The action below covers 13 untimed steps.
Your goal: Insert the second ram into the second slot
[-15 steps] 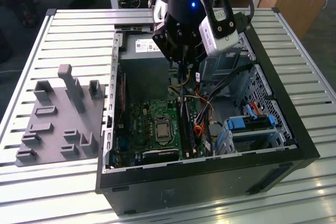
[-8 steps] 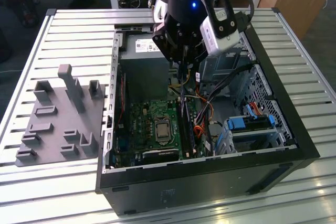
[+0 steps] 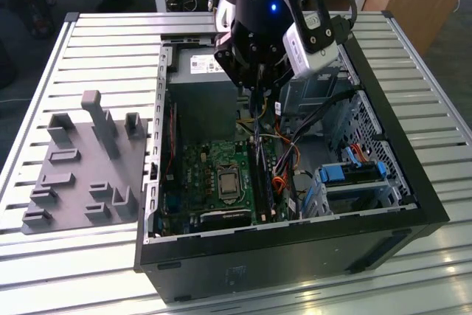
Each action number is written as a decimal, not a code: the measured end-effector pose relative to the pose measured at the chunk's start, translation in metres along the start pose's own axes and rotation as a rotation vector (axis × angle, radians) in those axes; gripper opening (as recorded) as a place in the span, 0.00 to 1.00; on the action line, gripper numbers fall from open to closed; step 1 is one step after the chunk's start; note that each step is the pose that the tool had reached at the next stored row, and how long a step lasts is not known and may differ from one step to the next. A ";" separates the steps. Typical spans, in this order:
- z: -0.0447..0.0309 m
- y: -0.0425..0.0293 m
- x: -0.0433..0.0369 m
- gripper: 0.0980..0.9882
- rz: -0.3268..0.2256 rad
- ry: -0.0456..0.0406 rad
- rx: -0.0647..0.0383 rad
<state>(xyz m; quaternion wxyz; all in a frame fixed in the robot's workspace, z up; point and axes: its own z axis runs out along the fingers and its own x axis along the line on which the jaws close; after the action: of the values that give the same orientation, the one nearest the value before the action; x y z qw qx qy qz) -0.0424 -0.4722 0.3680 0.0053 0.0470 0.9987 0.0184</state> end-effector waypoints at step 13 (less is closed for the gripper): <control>0.0139 0.0010 -0.0047 0.04 -0.058 0.0021 0.001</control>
<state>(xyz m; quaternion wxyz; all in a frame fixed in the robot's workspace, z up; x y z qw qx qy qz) -0.0375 -0.4712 0.3542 0.0048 0.0179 0.9997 0.0180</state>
